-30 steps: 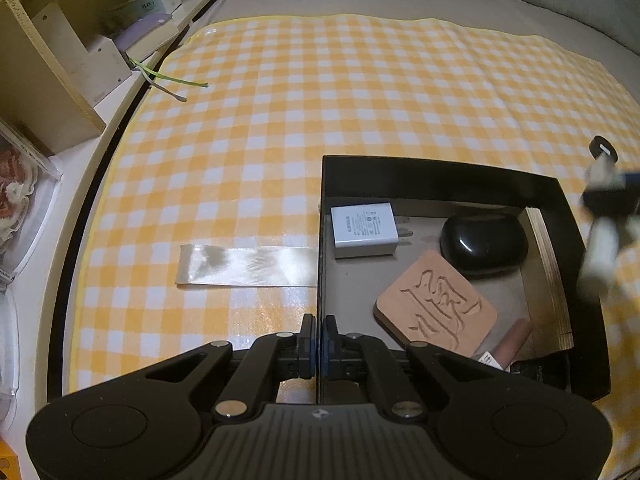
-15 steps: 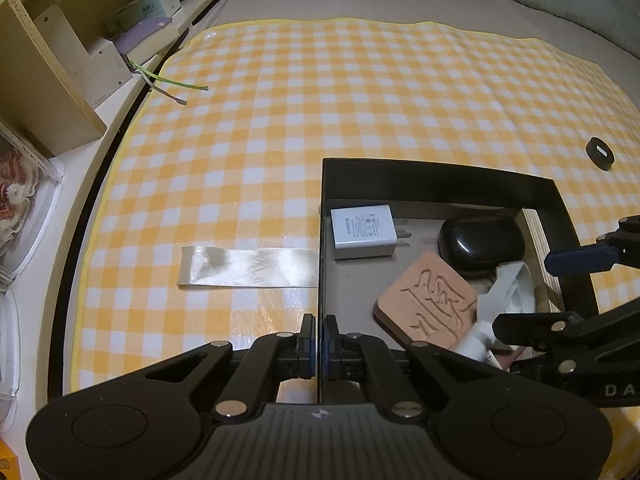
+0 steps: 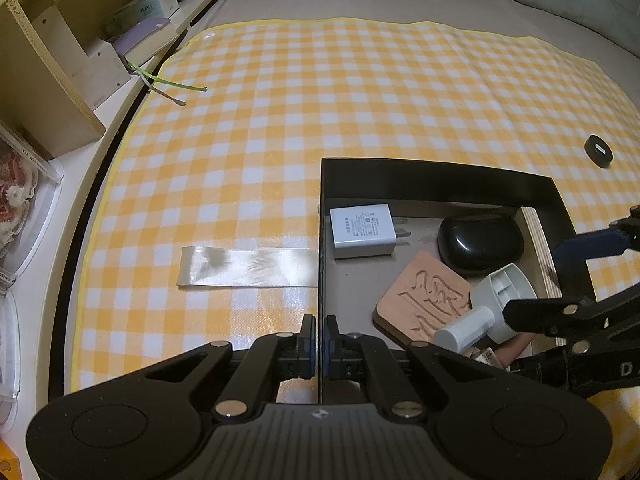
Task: Organize rigid objects
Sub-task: 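Carry the white holder with the right gripper into the box and release, then move the right gripper to the round black puck and grasp it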
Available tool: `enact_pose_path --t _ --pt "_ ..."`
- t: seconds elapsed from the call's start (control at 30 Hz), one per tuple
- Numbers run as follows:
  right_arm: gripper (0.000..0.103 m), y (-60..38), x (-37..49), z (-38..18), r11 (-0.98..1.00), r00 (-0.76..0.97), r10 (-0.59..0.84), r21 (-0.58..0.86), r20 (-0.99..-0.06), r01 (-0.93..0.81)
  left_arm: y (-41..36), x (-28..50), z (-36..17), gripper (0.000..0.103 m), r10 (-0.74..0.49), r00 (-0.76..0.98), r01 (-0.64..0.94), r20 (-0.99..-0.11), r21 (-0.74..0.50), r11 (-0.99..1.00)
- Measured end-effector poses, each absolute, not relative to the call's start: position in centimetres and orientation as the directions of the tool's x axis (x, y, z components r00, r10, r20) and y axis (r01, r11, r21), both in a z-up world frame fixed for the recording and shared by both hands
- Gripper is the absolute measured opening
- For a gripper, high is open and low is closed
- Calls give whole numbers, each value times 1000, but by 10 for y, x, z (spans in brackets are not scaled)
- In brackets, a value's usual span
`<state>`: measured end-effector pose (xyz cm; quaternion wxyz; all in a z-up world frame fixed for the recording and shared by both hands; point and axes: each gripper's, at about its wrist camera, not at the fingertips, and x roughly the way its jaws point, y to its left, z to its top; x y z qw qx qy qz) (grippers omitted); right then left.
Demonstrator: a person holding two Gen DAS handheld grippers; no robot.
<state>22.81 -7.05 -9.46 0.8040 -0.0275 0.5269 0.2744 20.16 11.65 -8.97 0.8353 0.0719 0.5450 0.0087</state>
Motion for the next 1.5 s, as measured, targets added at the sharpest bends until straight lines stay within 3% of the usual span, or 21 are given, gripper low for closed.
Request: enact_pose_path --t 0.3,0.43,1.1,1.5 --pt "98 -77 226 -78 859 357 419 238 -835 -454 111 197 -90 5 98 406 69 -909 138 988" --pt "102 -85 229 -71 872 410 417 229 -811 -432 111 196 -90 5 98 406 70 -909 137 988" --pt "103 -160 282 -79 978 680 194 88 -707 -188 110 197 -88 5 96 408 80 -908 140 987" --pt "103 -229 333 -117 993 664 16 91 -748 78 111 197 -91 4 94 406 103 -909 148 984"
